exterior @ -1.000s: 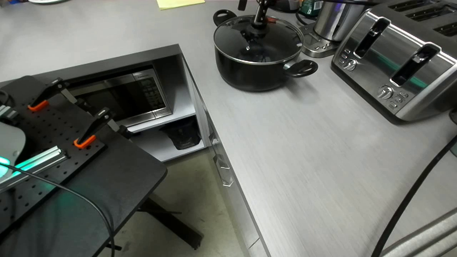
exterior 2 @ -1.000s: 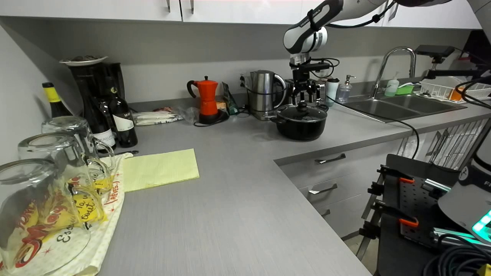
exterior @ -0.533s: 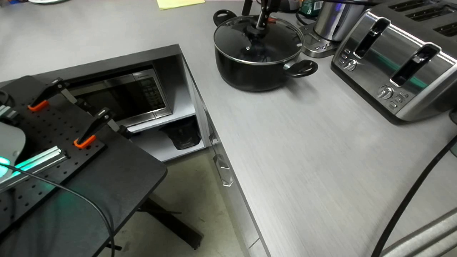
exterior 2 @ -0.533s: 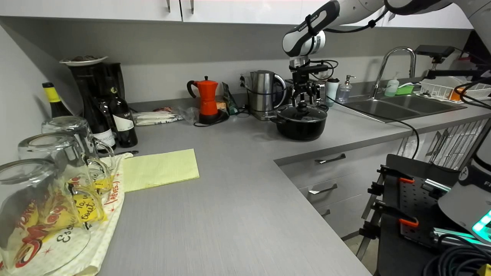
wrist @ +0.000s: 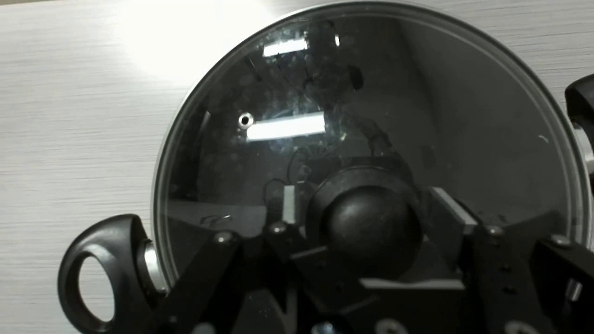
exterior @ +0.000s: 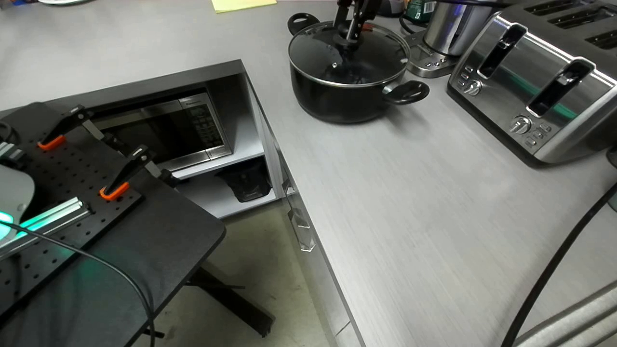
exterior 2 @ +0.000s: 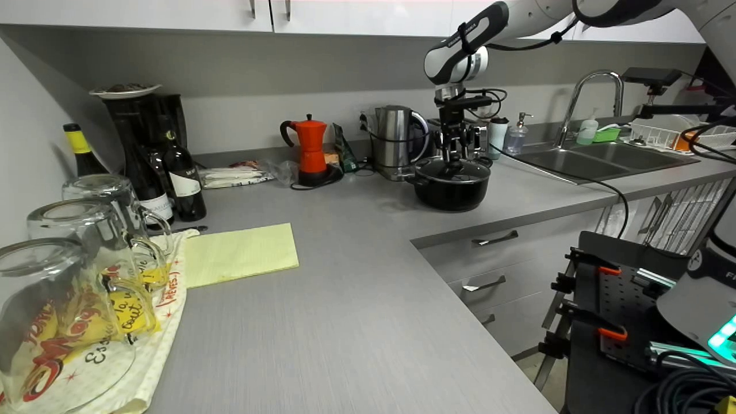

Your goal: Remove the glass lid from the pot and put it on the counter

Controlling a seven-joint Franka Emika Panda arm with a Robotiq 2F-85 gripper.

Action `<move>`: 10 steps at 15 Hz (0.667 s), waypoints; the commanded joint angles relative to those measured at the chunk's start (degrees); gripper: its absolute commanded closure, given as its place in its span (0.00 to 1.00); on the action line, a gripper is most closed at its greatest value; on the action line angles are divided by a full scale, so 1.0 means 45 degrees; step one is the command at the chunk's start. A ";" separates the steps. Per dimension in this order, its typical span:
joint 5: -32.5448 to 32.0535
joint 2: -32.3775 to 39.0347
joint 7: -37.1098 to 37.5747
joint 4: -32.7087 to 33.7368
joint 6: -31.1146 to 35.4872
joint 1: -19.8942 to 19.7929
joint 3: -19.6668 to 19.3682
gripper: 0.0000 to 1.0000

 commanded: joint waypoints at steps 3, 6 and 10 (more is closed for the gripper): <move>0.0313 0.0220 0.0165 0.0638 -0.0482 -0.0010 -0.0045 0.76; 0.0264 -0.0336 0.0044 0.0035 -0.0106 0.0087 -0.0040 0.76; -0.0030 -0.1364 -0.0096 -0.1019 0.0597 0.0336 0.0038 0.76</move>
